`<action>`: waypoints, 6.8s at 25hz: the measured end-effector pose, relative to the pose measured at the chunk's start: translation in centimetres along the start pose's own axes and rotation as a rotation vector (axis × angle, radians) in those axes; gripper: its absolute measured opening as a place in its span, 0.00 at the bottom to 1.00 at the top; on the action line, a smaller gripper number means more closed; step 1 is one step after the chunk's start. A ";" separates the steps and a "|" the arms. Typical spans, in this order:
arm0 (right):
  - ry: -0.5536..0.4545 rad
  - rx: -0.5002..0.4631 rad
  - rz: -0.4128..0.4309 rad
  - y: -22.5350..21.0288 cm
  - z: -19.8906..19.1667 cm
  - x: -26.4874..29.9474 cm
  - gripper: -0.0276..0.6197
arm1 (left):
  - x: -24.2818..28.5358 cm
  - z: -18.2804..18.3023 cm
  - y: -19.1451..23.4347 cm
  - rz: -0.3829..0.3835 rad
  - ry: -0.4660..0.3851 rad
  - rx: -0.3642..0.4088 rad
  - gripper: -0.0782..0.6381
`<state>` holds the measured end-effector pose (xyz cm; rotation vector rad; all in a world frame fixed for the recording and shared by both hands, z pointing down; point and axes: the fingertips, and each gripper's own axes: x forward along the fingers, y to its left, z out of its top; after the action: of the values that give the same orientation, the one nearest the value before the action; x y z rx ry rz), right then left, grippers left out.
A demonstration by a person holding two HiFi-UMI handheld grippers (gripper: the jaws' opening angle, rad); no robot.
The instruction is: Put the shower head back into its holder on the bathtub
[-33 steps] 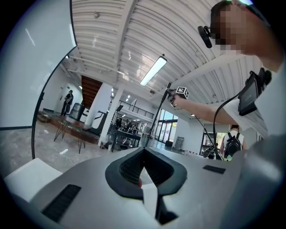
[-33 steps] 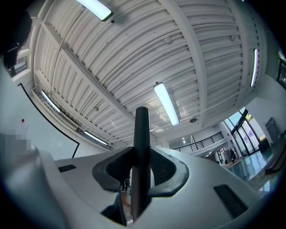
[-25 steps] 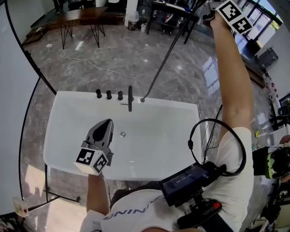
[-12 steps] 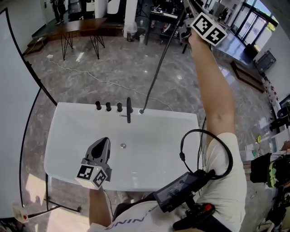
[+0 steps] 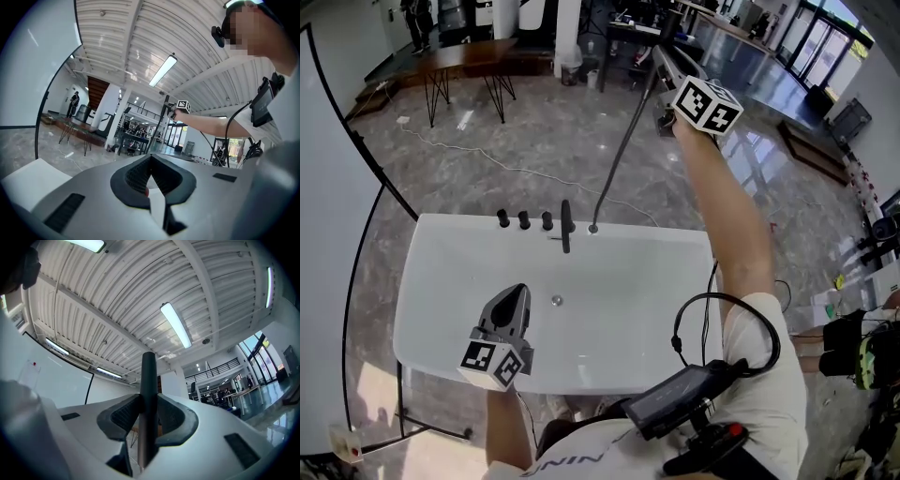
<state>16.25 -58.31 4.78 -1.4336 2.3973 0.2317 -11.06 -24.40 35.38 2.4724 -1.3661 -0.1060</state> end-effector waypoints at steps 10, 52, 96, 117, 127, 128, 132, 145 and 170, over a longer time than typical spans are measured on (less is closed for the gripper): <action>0.105 0.058 0.025 -0.4 -9.3 -3.3 0.23 | 4.2 -0.8 0.1 -0.030 0.026 0.032 0.13; 0.354 0.188 -0.084 -4.1 -45.4 -11.9 0.23 | 13.2 -14.4 6.6 -0.045 0.115 -0.004 0.13; 0.526 0.103 -0.034 -2.5 -72.3 -18.4 0.23 | 12.8 -30.0 11.5 0.028 0.191 -0.136 0.13; 0.558 0.097 -0.035 -1.4 -72.7 -21.0 0.26 | 12.2 -30.5 11.4 0.023 0.205 -0.143 0.13; 0.530 0.137 -0.086 -1.3 -65.9 -24.9 0.25 | 12.5 -27.9 9.0 -0.003 0.188 -0.099 0.13; 0.531 0.133 -0.072 -0.8 -64.8 -25.5 0.24 | 12.6 -27.4 8.6 -0.007 0.186 -0.096 0.13; 0.524 0.104 -0.017 0.9 -60.2 -27.1 0.17 | 13.3 -25.3 7.5 -0.027 0.172 -0.078 0.13; 0.509 0.020 0.020 2.9 -41.4 -34.4 0.07 | 12.1 -17.2 -1.1 -0.044 0.150 -0.028 0.13; 0.493 0.063 0.073 10.4 -15.7 -51.0 0.06 | 6.8 -6.9 -19.2 -0.201 0.098 0.116 0.13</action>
<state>26.09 -16.23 37.76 -1.5137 2.8133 -0.2059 9.73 -18.92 36.64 2.6673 -1.1113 0.0507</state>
